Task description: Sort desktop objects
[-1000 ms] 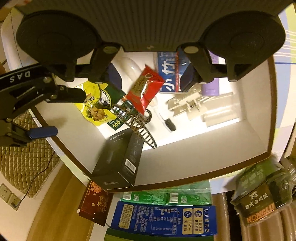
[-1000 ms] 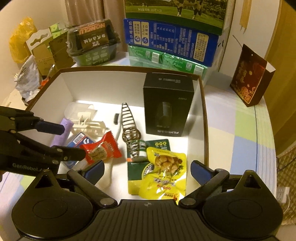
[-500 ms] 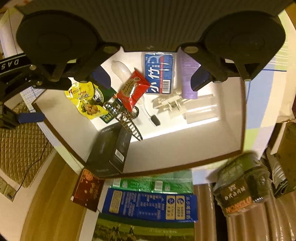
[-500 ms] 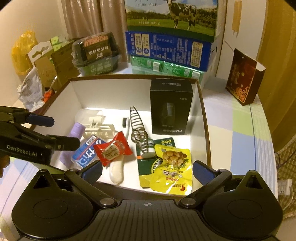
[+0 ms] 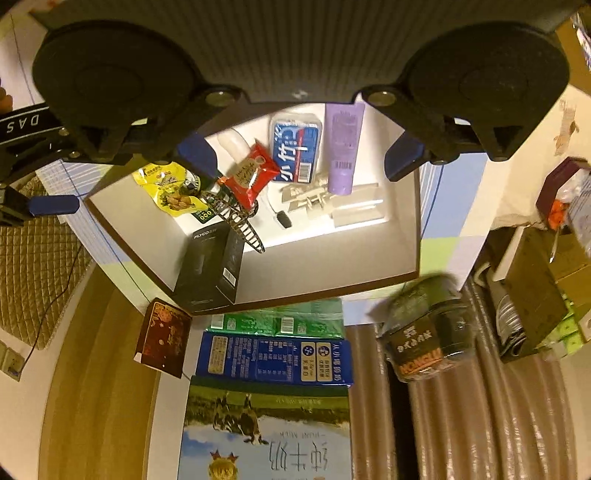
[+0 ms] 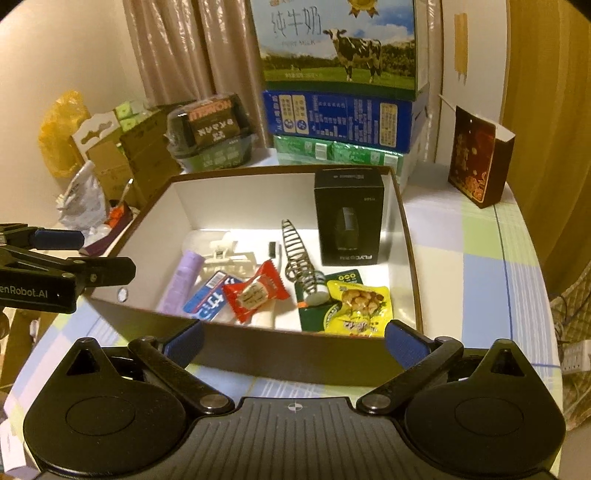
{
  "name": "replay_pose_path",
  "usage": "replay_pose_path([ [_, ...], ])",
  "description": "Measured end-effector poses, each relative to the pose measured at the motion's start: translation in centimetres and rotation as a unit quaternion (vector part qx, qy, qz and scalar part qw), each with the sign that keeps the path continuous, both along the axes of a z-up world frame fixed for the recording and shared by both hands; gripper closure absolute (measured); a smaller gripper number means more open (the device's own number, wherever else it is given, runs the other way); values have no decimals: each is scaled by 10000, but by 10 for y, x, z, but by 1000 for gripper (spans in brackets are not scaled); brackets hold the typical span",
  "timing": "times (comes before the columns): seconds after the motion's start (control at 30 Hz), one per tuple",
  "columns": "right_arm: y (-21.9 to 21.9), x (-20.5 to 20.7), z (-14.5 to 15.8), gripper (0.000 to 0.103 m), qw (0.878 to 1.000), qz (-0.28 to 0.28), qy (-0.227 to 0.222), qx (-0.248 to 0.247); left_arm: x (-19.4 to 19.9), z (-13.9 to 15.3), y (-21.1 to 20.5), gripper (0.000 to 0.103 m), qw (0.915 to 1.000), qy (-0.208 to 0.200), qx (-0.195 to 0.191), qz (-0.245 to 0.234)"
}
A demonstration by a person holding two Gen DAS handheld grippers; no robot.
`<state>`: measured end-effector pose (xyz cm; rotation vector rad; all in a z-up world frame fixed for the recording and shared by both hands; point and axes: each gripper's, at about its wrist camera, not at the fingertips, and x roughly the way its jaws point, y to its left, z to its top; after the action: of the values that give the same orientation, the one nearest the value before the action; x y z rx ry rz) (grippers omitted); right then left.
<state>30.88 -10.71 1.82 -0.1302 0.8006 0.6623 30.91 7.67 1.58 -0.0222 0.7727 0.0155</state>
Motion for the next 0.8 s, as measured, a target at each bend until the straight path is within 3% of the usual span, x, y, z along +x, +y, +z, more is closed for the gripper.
replay_pose_path([
  [0.53,-41,-60,21,2,9989,190,-312,290,-91,28,-38,1,9971,-434,318,531],
  [0.8,-59,-82,32,2,9982,280,-369,369,-124,40,-51,1,9962,-479,195,696],
])
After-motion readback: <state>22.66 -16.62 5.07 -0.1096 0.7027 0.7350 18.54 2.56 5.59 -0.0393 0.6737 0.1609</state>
